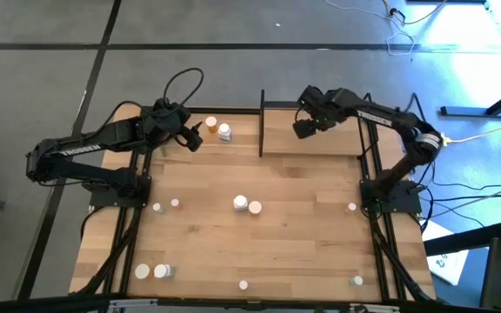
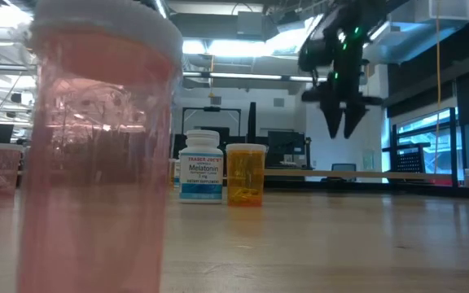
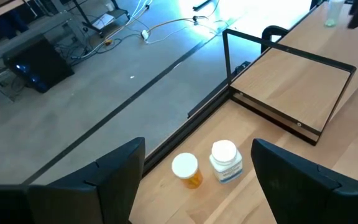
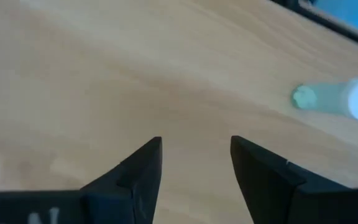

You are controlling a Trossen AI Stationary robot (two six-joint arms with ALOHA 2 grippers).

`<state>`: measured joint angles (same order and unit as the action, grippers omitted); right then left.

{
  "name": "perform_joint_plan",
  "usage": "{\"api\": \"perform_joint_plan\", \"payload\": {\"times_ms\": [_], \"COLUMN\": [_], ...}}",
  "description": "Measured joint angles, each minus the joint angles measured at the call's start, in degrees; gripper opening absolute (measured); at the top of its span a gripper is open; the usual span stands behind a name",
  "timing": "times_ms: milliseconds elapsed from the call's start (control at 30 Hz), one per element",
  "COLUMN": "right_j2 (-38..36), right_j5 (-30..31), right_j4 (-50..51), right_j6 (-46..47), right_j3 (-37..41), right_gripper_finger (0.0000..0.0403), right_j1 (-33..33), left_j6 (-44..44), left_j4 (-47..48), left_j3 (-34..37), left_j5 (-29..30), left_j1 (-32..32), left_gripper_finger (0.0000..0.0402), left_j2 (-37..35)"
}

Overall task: Pick and place medicine bottles onto shelf by color
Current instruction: Put the middle orange pill bottle on the shelf

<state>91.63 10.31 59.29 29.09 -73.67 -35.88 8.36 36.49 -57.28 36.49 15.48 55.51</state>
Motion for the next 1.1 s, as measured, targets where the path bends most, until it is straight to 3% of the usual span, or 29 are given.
{"api": "perform_joint_plan", "payload": {"times_ms": [167,367,533,667,867,1100], "right_j2": [-6.1,-11.0,-12.6,-12.6,-12.6,-12.6], "right_j5": [-3.1,-14.1,-21.7,-22.1,-19.3,-15.9], "right_j4": [-0.1,-1.6,-2.2,-2.3,-4.5,-6.0], "right_j6": [-8.8,-22.7,-26.5,-22.2,-15.7,-14.2], "right_j3": [0.0,0.0,-0.1,-0.1,-0.1,-0.1], "right_gripper_finger": [0.0193,0.0193,0.0193,0.0193,0.0193,0.0193], "right_j1": [5.6,14.0,21.4,25.8,30.2,32.6], "left_j6": [0.0,0.0,-2.8,-7.3,-14.8,-14.3], "left_j4": [1.0,3.3,5.4,5.4,6.6,22.5], "left_j3": [0.0,0.0,0.0,0.0,-0.2,-6.2], "left_j5": [0.0,0.0,-0.1,-1.7,-10.9,-17.1], "left_j1": [0.0,0.0,0.0,-1.0,-3.1,-7.0], "left_gripper_finger": [0.0289,0.0289,0.0289,0.0289,0.0289,0.0289], "left_j2": [0.0,0.0,0.0,-0.6,-2.4,-0.7]}}
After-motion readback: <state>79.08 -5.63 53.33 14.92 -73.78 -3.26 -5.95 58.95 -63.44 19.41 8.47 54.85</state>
